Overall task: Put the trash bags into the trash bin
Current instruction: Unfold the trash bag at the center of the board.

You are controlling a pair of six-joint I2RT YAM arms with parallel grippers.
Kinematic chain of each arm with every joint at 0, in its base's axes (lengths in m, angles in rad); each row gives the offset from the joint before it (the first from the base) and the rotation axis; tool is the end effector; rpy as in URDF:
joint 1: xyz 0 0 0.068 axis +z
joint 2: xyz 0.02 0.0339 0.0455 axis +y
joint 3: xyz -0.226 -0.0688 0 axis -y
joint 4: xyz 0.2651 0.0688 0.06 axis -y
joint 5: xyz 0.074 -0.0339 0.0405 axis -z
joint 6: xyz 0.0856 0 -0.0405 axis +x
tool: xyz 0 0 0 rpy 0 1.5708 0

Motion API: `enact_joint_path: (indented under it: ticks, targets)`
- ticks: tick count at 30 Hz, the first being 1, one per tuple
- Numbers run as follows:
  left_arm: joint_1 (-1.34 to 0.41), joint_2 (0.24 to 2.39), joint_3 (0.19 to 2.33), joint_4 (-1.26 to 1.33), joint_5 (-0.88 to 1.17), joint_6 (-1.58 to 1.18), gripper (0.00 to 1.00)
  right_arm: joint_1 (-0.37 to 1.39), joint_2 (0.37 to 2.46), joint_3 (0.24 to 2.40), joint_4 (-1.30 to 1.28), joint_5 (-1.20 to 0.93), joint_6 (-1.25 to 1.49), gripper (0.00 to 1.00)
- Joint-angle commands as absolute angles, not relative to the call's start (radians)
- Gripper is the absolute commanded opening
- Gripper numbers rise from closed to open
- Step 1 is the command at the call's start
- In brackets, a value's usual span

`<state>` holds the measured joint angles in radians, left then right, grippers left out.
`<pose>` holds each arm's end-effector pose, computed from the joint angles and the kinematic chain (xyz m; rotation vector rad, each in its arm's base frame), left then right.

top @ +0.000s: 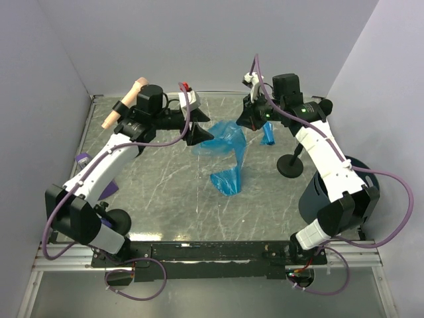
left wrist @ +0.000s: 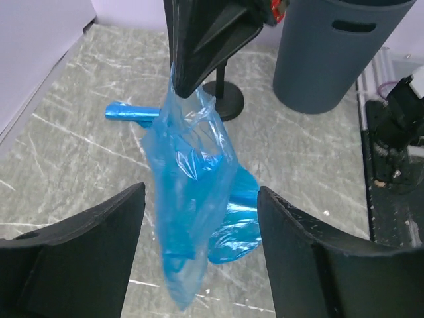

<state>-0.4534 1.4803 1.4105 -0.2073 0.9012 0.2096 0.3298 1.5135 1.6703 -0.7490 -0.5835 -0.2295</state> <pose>0.3216 -0.2314 0.3452 1.1675 1.4384 -0.9954 0.3444 0.1678 0.3586 -0.9036 1.9282 0.6868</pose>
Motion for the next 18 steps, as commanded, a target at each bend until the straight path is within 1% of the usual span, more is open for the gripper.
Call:
enact_joint_path:
  ticks: [1, 4, 6, 10, 12, 13, 15, 17, 18]
  targets:
    - [-0.474, 1.531, 1.443, -0.242, 0.861, 0.268, 0.71, 0.336, 1.516, 1.729, -0.719, -0.61, -0.206, 0.0]
    - [-0.485, 1.569, 1.437, -0.169, 0.812, 0.244, 0.7, 0.341, 1.509, 1.729, -0.727, -0.644, -0.21, 0.0]
    - [-0.495, 1.589, 1.425, -0.094, 0.735, 0.218, 0.69, 0.339, 1.502, 1.726, -0.732, -0.663, -0.221, 0.0]
    - [-0.495, 1.627, 1.434, -0.037, 0.637, 0.225, 0.68, 0.339, 1.48, 1.709, -0.747, -0.68, -0.238, 0.0]
    - [-0.492, 1.632, 1.433, -0.032, 0.65, 0.256, 0.66, 0.339, 1.465, 1.697, -0.749, -0.68, -0.244, 0.0]
    - [-0.492, 1.632, 1.43, -0.031, 0.667, 0.264, 0.63, 0.339, 1.46, 1.689, -0.749, -0.677, -0.244, 0.0]
    - [-0.488, 1.632, 1.431, -0.044, 0.725, 0.273, 0.5, 0.339, 1.453, 1.677, -0.746, -0.666, -0.245, 0.0]
    - [-0.482, 1.631, 1.44, -0.069, 0.811, 0.275, 0.33, 0.339, 1.448, 1.667, -0.742, -0.647, -0.245, 0.0]
    - [-0.48, 1.632, 1.451, -0.095, 0.851, 0.281, 0.21, 0.337, 1.45, 1.666, -0.744, -0.632, -0.25, 0.0]
